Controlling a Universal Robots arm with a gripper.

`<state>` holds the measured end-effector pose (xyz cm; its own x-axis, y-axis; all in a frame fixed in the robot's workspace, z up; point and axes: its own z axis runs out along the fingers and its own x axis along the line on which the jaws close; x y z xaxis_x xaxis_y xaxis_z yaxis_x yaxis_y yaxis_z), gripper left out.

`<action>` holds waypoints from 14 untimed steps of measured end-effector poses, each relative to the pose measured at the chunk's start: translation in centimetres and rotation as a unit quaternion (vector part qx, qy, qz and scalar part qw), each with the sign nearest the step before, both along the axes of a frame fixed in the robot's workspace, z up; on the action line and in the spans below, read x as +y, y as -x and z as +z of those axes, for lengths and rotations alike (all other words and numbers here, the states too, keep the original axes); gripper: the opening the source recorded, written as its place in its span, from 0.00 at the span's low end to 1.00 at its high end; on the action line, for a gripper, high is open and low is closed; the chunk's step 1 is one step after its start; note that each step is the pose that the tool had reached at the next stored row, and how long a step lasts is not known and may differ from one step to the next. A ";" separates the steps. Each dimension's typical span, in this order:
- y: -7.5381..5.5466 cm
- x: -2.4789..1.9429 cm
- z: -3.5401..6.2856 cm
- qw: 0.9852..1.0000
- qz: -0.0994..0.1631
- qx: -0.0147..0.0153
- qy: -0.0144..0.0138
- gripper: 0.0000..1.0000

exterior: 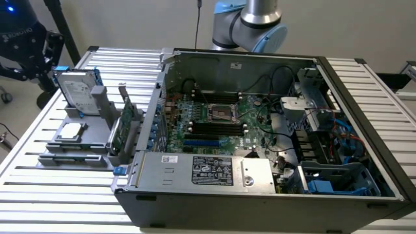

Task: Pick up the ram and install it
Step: 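Pick up the ram and move it above insertion slot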

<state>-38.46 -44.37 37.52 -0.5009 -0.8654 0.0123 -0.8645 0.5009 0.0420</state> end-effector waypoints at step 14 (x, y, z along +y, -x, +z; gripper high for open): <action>0.4 -0.01 -0.46 0.996 0.093 0.000 0.000 0.11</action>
